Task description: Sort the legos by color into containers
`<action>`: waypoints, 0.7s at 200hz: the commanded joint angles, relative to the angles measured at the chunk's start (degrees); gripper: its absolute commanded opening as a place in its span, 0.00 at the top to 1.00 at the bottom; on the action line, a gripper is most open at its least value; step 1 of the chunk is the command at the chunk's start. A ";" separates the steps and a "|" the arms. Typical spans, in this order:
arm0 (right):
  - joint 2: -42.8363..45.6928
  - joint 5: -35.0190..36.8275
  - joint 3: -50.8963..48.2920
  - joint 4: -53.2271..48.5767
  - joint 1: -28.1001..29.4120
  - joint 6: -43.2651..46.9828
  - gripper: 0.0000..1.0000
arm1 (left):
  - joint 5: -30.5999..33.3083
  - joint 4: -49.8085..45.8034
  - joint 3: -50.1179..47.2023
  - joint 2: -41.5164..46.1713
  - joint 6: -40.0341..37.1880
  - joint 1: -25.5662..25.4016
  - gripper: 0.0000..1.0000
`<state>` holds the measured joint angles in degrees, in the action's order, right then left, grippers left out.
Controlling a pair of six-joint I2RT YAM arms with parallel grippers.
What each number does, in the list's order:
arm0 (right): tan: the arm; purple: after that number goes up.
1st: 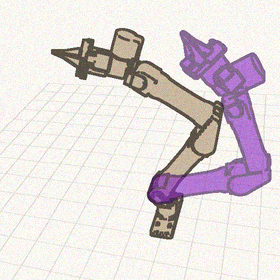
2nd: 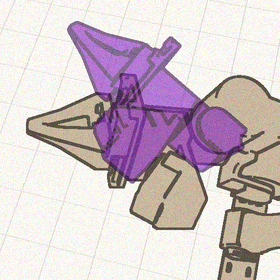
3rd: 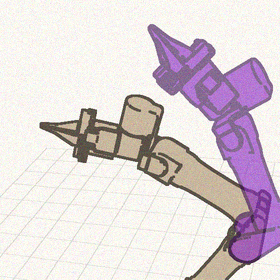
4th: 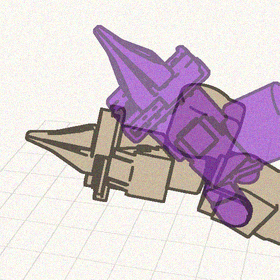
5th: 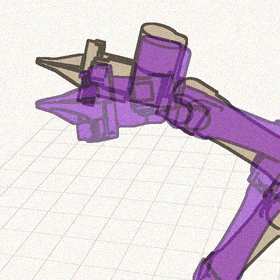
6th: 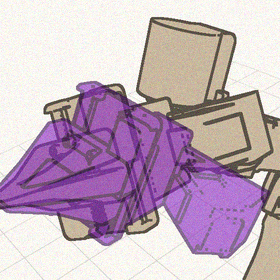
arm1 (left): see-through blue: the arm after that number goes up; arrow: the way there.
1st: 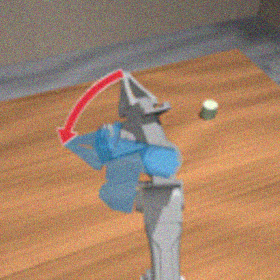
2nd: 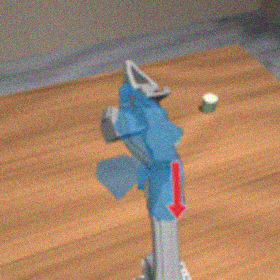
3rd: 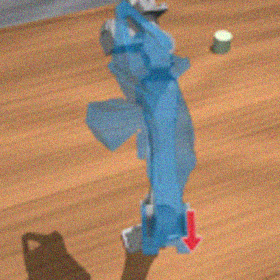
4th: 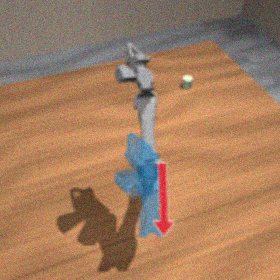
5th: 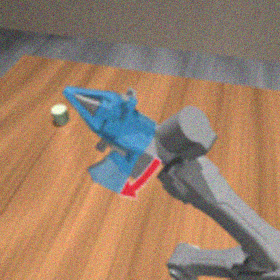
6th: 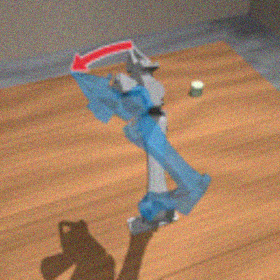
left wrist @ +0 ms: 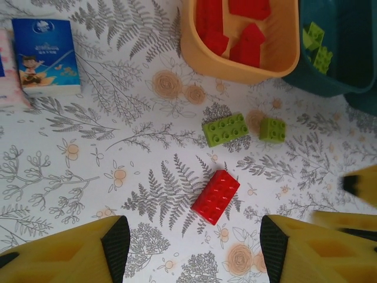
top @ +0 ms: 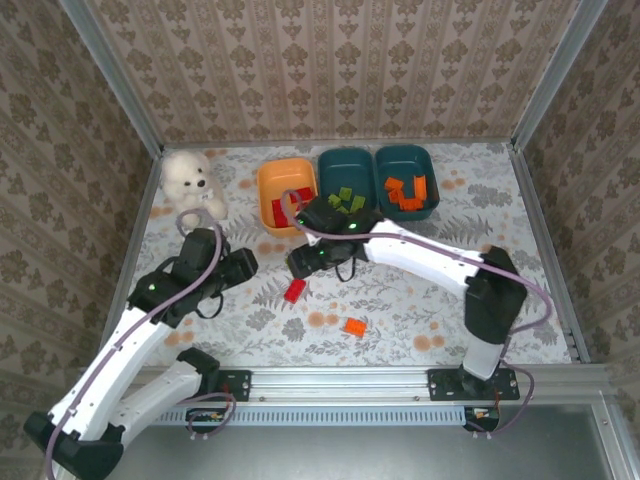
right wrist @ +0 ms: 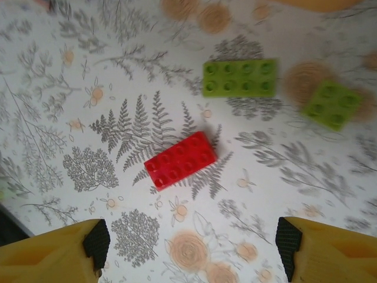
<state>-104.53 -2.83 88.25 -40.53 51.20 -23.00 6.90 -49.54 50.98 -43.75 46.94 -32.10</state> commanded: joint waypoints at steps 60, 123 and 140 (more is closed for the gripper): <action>-8.98 12.34 6.24 -2.02 -3.41 0.08 0.23 | 2.27 -5.56 1.14 3.84 0.78 0.59 0.37; -14.53 7.36 4.69 1.84 -8.31 -5.64 0.34 | 1.89 -5.04 2.28 3.58 0.04 0.55 0.37; -15.51 6.66 4.41 2.65 -9.42 -7.73 0.36 | 1.63 -4.80 2.52 3.25 0.16 0.57 0.37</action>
<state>-118.13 5.34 93.41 -39.16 42.63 -26.39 8.43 -53.82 51.18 -40.75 46.96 -32.03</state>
